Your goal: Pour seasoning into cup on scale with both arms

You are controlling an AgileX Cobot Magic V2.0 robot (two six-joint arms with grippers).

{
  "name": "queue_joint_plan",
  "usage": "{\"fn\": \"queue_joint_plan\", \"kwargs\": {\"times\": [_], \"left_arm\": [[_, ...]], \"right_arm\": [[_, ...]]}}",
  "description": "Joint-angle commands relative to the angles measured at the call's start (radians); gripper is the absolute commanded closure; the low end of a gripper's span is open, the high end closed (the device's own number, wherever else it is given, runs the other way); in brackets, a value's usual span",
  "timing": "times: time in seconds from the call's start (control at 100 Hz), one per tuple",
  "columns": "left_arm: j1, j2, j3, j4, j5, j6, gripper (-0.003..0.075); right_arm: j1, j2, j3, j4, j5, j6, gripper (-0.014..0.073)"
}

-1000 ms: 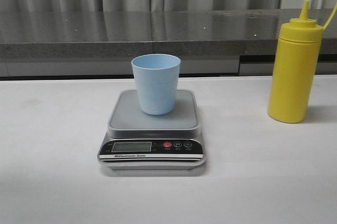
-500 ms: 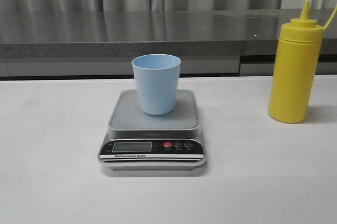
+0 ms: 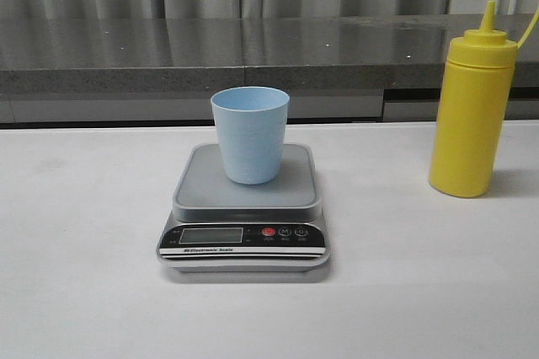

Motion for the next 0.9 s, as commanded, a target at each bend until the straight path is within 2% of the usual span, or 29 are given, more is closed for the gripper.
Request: {"fn": "queue_joint_plan", "kwargs": {"times": [0.0, 0.28, 0.52, 0.7, 0.89], "left_arm": [[0.003, 0.010, -0.025, -0.005, -0.073, -0.010, 0.0741], [0.003, 0.010, -0.025, -0.005, -0.073, -0.010, 0.0741], [0.003, 0.010, -0.025, -0.005, -0.073, -0.010, 0.0741], [0.003, 0.010, -0.025, -0.005, -0.073, -0.010, 0.0741], [0.003, 0.010, -0.025, -0.005, -0.073, -0.010, 0.0741]], "right_arm": [[-0.007, -0.016, -0.032, -0.005, -0.050, -0.002, 0.0653], [-0.007, 0.001, -0.103, -0.004, 0.059, -0.002, 0.0653], [-0.007, 0.167, -0.265, -0.004, 0.232, -0.002, 0.0653], [0.004, 0.331, -0.353, 0.005, 0.237, -0.003, 0.0653], [0.077, 0.501, -0.403, 0.019, 0.223, -0.003, 0.0651]]}}
